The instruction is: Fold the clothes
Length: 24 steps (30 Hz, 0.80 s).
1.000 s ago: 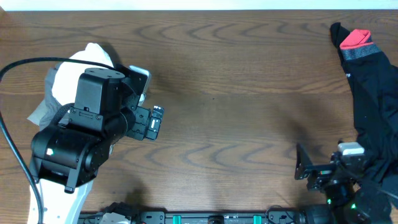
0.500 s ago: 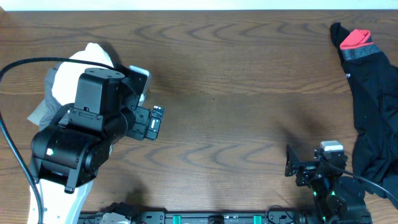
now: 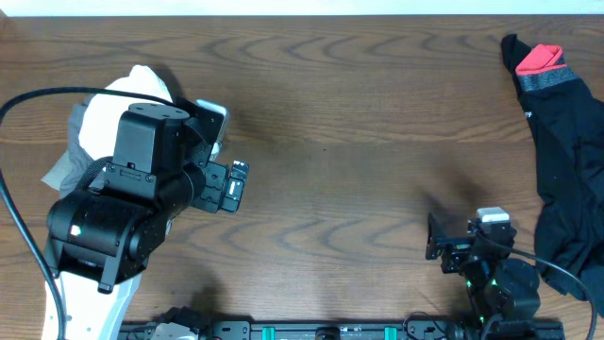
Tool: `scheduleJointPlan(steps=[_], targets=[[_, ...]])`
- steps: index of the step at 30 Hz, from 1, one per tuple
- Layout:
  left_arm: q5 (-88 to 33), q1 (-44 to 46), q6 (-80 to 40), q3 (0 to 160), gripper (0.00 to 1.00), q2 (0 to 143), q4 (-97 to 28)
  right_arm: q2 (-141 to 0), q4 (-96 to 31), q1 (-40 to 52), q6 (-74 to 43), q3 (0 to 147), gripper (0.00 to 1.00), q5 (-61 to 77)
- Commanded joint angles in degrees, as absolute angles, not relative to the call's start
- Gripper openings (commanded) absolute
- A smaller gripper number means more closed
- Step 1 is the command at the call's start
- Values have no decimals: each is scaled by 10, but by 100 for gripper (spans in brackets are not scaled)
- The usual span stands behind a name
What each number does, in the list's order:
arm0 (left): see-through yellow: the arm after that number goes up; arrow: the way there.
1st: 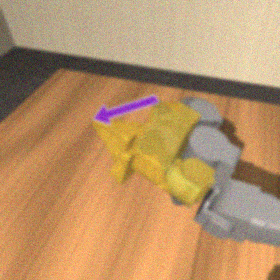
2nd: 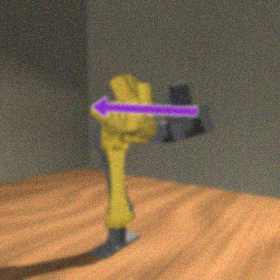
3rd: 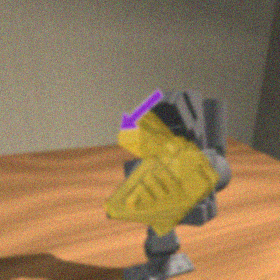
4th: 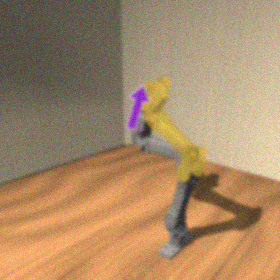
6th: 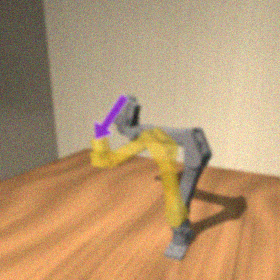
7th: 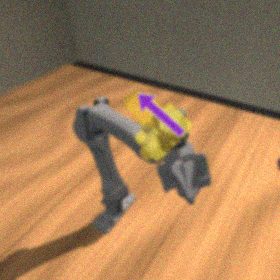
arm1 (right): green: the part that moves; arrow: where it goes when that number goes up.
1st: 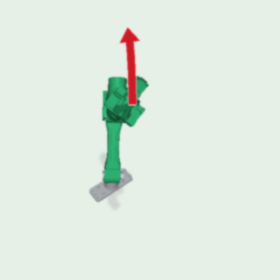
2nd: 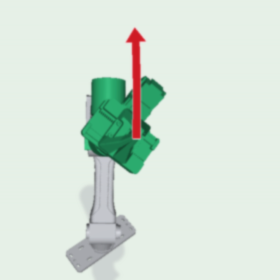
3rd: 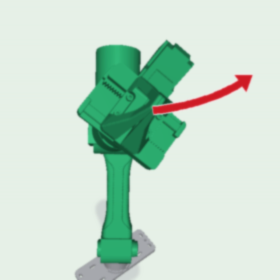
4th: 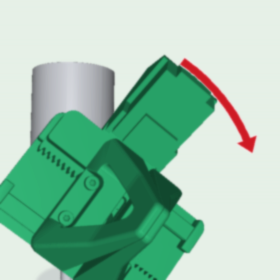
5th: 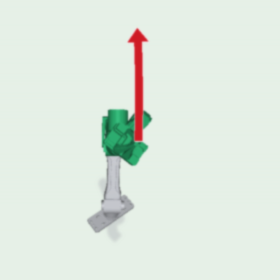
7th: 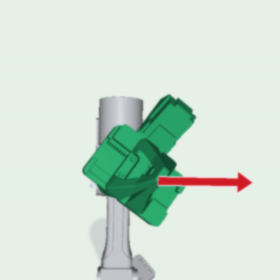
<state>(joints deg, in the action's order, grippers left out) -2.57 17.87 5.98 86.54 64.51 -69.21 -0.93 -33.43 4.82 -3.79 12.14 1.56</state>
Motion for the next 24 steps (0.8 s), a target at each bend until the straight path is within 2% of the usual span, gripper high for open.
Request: scheduleJointPlan(steps=[1, 24], targets=[[-20, 181, 55, 867, 98, 647, -694, -3, -320, 38, -32, 103, 99, 20], [-20, 181, 55, 867, 98, 647, -694, -3, -281, 38, -31, 78, 99, 32]])
